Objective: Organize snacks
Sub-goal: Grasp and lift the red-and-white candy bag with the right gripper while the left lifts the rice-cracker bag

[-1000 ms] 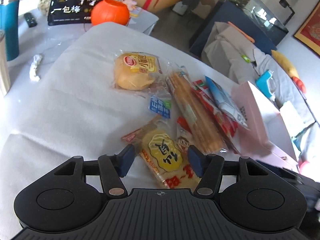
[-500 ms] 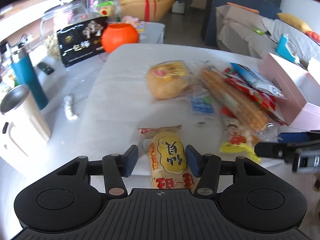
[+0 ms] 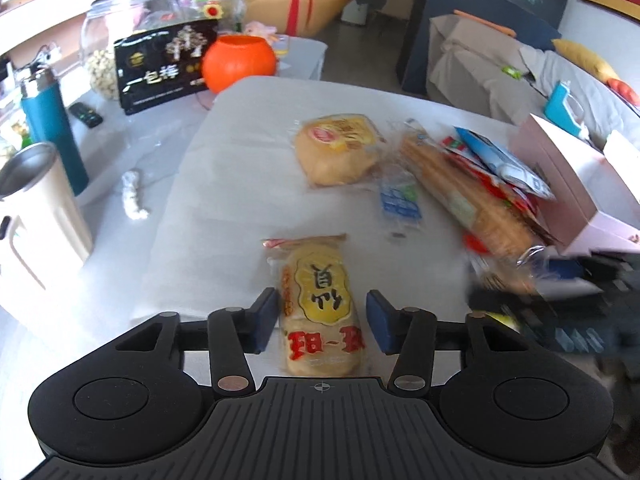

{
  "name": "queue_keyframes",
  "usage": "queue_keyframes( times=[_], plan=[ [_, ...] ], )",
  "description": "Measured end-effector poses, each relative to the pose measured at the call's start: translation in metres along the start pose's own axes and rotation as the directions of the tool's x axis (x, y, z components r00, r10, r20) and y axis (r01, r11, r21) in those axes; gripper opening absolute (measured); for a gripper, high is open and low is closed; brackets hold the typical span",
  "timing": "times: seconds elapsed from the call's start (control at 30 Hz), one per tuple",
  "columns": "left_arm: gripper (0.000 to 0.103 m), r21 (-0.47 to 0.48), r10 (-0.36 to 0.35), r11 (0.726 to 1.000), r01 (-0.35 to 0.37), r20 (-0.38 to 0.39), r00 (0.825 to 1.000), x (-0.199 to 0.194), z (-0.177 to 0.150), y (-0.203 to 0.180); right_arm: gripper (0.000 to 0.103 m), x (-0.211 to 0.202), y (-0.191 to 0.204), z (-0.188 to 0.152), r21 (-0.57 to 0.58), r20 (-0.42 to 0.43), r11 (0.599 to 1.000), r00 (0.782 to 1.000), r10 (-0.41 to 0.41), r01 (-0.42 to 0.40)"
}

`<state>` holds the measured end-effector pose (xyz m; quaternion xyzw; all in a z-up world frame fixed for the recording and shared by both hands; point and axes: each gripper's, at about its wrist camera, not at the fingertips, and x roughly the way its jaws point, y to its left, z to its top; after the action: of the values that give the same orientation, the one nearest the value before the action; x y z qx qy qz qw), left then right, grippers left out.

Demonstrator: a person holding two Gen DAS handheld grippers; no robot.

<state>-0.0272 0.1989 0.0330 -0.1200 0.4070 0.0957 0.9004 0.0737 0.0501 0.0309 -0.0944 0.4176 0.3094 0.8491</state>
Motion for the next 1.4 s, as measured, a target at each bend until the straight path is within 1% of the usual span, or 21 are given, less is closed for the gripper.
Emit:
queue_keyframes(
  times=[0.03,0.1,0.17,0.23,0.3,0.37,0.47,0.53,0.67,0.77,0.87,0.93,1.0,1.07,1.1,1.13,1.2,1.27,1.33,1.4],
  plan=[
    [0.044,0.016,-0.009,1.0,0.009,0.003,1.0,0.001,-0.001,-0.006,0.077,-0.009,-0.005,-0.007,-0.012,-0.002,1.0,1.0,0.013,-0.013],
    [0.044,0.045,-0.049,0.998,0.049,-0.004,0.999,0.002,-0.003,-0.02,0.077,-0.027,-0.015,-0.026,-0.03,-0.001,0.999,1.0,0.025,-0.025],
    [0.045,0.092,-0.103,0.99,0.105,-0.02,0.994,0.003,-0.006,-0.037,0.077,-0.043,-0.026,-0.043,-0.035,0.006,0.999,1.0,0.013,-0.012],
    [0.045,0.152,-0.148,0.977,0.152,-0.04,0.988,0.003,-0.012,-0.057,0.078,-0.057,-0.041,-0.058,-0.02,0.014,1.0,1.0,-0.008,0.008],
    [0.046,0.223,-0.154,0.961,0.163,-0.055,0.986,0.002,-0.018,-0.077,0.081,-0.067,-0.053,-0.067,-0.005,0.019,0.999,0.999,-0.031,0.031],
    [0.046,0.258,-0.171,0.948,0.184,-0.072,0.983,0.001,-0.022,-0.088,0.084,-0.074,-0.063,-0.076,0.003,0.016,0.999,0.998,-0.054,0.054],
    [0.046,0.282,-0.128,0.949,0.142,-0.069,0.989,0.003,-0.024,-0.099,0.086,-0.076,-0.072,-0.079,0.023,0.011,0.995,0.995,-0.096,0.095],
    [0.046,0.28,-0.106,0.952,0.121,-0.065,0.992,0.006,-0.022,-0.101,0.086,-0.077,-0.075,-0.08,0.05,0.014,0.994,0.995,-0.102,0.101],
    [0.046,0.292,-0.089,0.95,0.108,-0.075,0.993,0.006,-0.017,-0.102,0.087,-0.076,-0.076,-0.077,0.102,0.004,0.988,0.993,-0.116,0.115],
    [0.046,0.302,-0.087,0.948,0.104,-0.071,0.994,0.005,-0.019,-0.103,0.086,-0.08,-0.081,-0.08,0.116,0.01,0.989,0.995,-0.098,0.096],
    [0.046,0.296,-0.091,0.949,0.108,-0.069,0.993,0.006,-0.02,-0.103,0.087,-0.085,-0.086,-0.087,0.1,0.004,0.989,0.994,-0.107,0.107],
    [0.047,0.295,-0.093,0.949,0.109,-0.069,0.993,0.006,-0.02,-0.103,0.087,-0.09,-0.088,-0.093,0.066,0.0,0.99,0.992,-0.128,0.128],
    [0.047,0.294,-0.094,0.949,0.109,-0.066,0.993,0.006,-0.021,-0.103,0.087,-0.095,-0.09,-0.099,0.027,0.008,0.983,0.984,-0.18,0.18],
    [0.047,0.291,-0.096,0.95,0.11,-0.062,0.993,0.006,-0.022,-0.103,0.087,-0.102,-0.091,-0.104,-0.004,0.034,0.971,0.97,-0.24,0.24],
    [0.047,0.29,-0.097,0.951,0.111,-0.061,0.993,0.005,-0.022,-0.102,0.087,-0.105,-0.093,-0.106,-0.008,0.047,0.97,0.969,-0.244,0.245],
    [0.047,0.29,-0.098,0.951,0.111,-0.06,0.993,0.005,-0.022,-0.102,0.087,-0.109,-0.096,-0.108,-0.002,0.057,0.973,0.972,-0.229,0.229],
    [0.047,0.291,-0.099,0.95,0.112,-0.059,0.993,0.005,-0.023,-0.102,0.087,-0.116,-0.102,-0.108,0.037,0.07,0.986,0.984,-0.163,0.161],
    [0.047,0.295,-0.102,0.949,0.115,-0.059,0.993,0.004,-0.024,-0.102,0.087,-0.118,-0.108,-0.105,0.084,0.074,0.991,0.991,-0.114,0.108],
    [0.047,0.298,-0.105,0.947,0.119,-0.06,0.993,0.003,-0.025,-0.101,0.087,-0.113,-0.111,-0.1,0.12,0.073,0.987,0.991,-0.111,0.102],
    [0.047,0.299,-0.111,0.946,0.125,-0.063,0.992,0.002,-0.025,-0.1,0.087,-0.105,-0.112,-0.095,0.125,0.069,0.984,0.988,-0.137,0.127]
  ],
)
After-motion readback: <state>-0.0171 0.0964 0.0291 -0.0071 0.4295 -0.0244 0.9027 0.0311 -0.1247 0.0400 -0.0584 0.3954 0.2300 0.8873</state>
